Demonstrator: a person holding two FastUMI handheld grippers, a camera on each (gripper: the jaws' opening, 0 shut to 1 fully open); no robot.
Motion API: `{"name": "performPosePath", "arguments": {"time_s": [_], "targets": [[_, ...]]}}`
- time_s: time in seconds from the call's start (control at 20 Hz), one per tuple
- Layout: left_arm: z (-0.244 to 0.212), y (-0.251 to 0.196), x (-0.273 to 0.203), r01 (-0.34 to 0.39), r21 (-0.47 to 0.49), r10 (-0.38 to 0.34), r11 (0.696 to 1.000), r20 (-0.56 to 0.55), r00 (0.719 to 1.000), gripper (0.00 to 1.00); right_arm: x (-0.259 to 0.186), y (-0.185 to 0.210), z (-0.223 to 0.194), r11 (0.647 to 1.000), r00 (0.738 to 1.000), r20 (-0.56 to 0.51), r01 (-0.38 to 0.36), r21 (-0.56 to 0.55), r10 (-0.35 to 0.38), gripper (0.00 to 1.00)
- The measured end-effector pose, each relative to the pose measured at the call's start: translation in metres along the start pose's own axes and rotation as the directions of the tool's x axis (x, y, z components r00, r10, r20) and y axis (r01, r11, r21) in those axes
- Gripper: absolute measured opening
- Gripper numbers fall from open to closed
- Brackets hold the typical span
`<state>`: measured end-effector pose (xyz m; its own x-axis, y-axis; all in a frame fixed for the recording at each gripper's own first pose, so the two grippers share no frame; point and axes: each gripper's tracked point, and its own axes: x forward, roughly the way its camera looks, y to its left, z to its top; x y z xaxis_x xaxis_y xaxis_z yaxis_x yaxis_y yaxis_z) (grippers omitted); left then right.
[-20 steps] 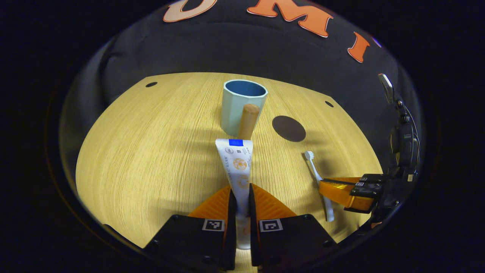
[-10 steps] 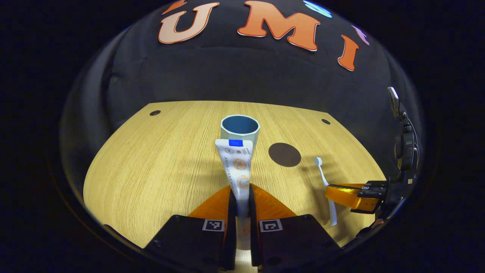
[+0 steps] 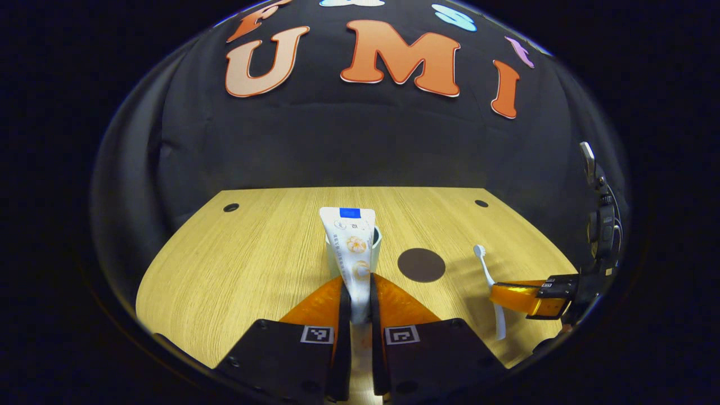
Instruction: Put the toothbrush and toothpaste on the desktop into the cup, then pick up the cup and place it on the coaster on the desktop.
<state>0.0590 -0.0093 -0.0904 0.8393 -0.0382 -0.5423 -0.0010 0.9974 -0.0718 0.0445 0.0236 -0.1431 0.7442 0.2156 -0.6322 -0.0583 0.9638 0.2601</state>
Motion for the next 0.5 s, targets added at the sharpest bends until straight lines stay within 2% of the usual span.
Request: {"name": "performPosePath", "arguments": {"time_s": [0.5], "targets": [[0.081,-0.005,0.027,0.027,0.011,-0.029,1.000,0.192,0.981,0.19,0.005,-0.008,0.043,1.000,0.994,0.106,-0.010,-0.010,0.011,0.04]]}}
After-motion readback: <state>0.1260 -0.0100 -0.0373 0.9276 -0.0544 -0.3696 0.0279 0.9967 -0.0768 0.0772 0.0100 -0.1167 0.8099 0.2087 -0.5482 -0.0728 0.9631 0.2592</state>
